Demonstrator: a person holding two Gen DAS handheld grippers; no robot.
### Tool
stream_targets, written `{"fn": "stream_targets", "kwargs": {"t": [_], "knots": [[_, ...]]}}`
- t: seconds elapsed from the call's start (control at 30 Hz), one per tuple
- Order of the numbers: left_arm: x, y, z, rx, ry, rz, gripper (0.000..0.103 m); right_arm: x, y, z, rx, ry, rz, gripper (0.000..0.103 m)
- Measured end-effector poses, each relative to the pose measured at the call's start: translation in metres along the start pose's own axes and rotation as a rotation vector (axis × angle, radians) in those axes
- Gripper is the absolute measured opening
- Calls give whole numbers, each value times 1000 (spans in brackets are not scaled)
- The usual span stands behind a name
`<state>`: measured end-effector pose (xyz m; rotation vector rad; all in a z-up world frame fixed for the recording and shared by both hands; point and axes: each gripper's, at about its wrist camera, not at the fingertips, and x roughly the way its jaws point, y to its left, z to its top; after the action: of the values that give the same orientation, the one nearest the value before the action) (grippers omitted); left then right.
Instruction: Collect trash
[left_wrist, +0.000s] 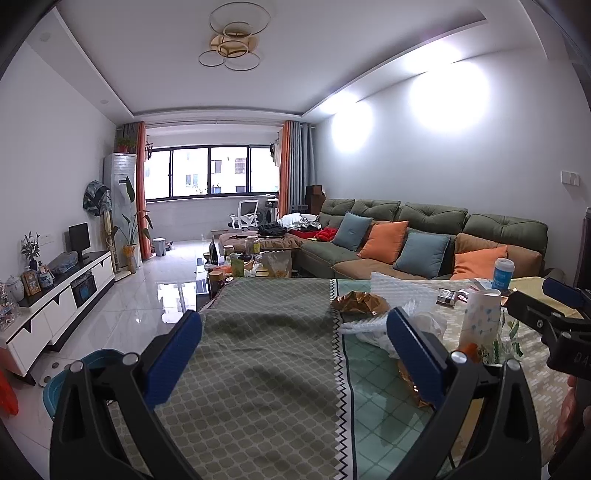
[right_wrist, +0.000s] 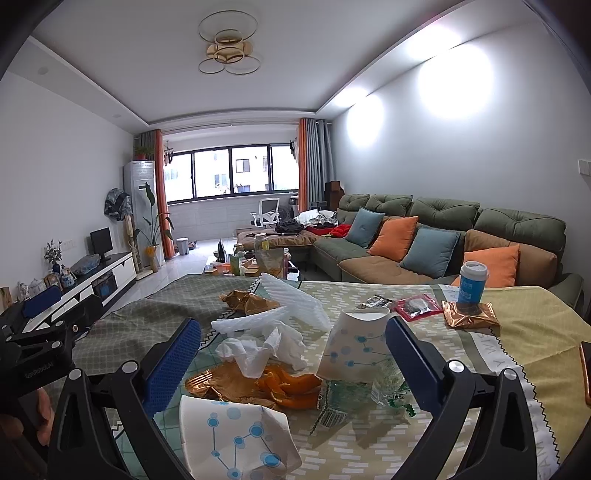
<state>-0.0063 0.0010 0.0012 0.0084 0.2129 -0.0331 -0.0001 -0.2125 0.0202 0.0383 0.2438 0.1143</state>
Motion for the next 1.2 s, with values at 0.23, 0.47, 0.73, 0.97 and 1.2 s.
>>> {"fn": "stream_targets", "kwargs": {"t": [0.23, 0.47, 0.73, 0.97, 1.2], "knots": [[4, -3, 1, -1, 25, -32, 100, 0, 0, -1, 4, 2, 0, 99], [6, -9, -3, 11, 78, -122, 100, 2, -4, -8, 18, 17, 1, 99], [14, -22, -22, -9, 267, -452, 100, 5, -21, -12, 56, 53, -12, 99], [11, -42, -40, -42, 375, -705, 96, 15, -44, -14, 105, 102, 9, 99], [13, -74, -58, -20, 495, -845, 53, 31, -61, -24, 158, 207, 62, 97]]}}
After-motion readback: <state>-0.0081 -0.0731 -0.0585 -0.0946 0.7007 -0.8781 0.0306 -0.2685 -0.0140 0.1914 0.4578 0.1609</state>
